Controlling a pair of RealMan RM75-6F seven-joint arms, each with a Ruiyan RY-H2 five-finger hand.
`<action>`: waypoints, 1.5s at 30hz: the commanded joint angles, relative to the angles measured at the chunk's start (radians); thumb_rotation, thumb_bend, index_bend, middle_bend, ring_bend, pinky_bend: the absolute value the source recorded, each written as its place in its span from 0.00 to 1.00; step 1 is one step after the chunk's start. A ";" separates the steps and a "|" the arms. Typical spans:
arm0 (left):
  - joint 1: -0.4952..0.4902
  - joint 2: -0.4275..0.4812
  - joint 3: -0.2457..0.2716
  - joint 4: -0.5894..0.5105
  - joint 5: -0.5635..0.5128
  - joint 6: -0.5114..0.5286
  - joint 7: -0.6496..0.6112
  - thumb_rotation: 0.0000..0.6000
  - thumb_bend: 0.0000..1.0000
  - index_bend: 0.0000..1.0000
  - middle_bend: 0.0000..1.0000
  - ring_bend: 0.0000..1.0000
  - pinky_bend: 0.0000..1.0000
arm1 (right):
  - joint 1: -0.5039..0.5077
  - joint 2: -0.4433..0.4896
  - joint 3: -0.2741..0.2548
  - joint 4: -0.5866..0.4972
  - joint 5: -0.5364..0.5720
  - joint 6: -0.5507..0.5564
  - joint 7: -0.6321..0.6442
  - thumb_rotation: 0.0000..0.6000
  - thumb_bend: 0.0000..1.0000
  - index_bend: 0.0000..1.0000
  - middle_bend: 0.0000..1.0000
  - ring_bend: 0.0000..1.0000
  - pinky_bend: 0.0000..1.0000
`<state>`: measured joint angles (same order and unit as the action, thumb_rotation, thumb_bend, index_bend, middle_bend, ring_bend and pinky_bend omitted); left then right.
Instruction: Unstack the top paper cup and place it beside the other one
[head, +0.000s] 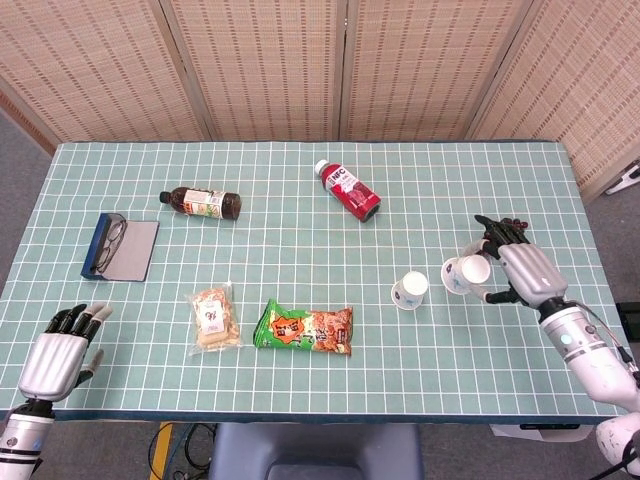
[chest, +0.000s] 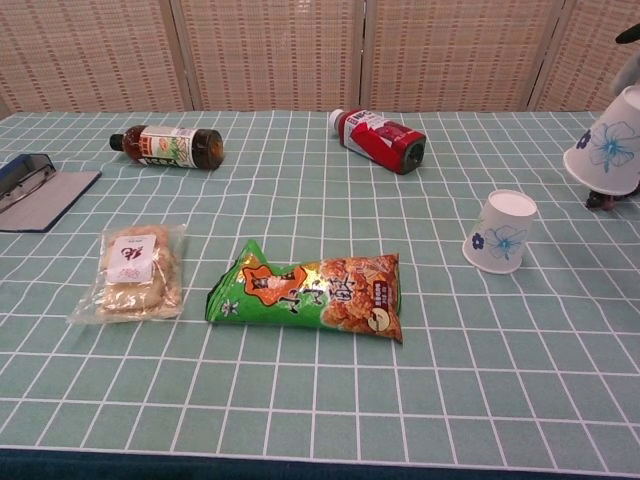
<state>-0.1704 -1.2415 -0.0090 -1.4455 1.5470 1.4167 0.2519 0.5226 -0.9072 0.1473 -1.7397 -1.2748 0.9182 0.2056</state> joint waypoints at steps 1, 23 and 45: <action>-0.001 -0.001 -0.001 0.000 -0.004 -0.002 0.001 1.00 0.40 0.21 0.19 0.15 0.17 | -0.009 -0.030 -0.015 0.064 -0.015 -0.017 0.044 1.00 0.28 0.33 0.00 0.00 0.00; 0.003 0.013 0.004 -0.013 0.010 0.015 -0.023 1.00 0.40 0.21 0.19 0.15 0.17 | 0.042 -0.279 -0.051 0.389 -0.051 -0.148 0.169 1.00 0.28 0.33 0.00 0.00 0.00; 0.003 0.014 0.006 -0.015 0.015 0.019 -0.020 1.00 0.40 0.21 0.19 0.15 0.17 | 0.049 -0.285 -0.054 0.407 -0.080 -0.140 0.199 1.00 0.29 0.02 0.00 0.00 0.00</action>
<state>-0.1670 -1.2279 -0.0029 -1.4609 1.5617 1.4361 0.2320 0.5761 -1.2033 0.0923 -1.3195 -1.3524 0.7684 0.4058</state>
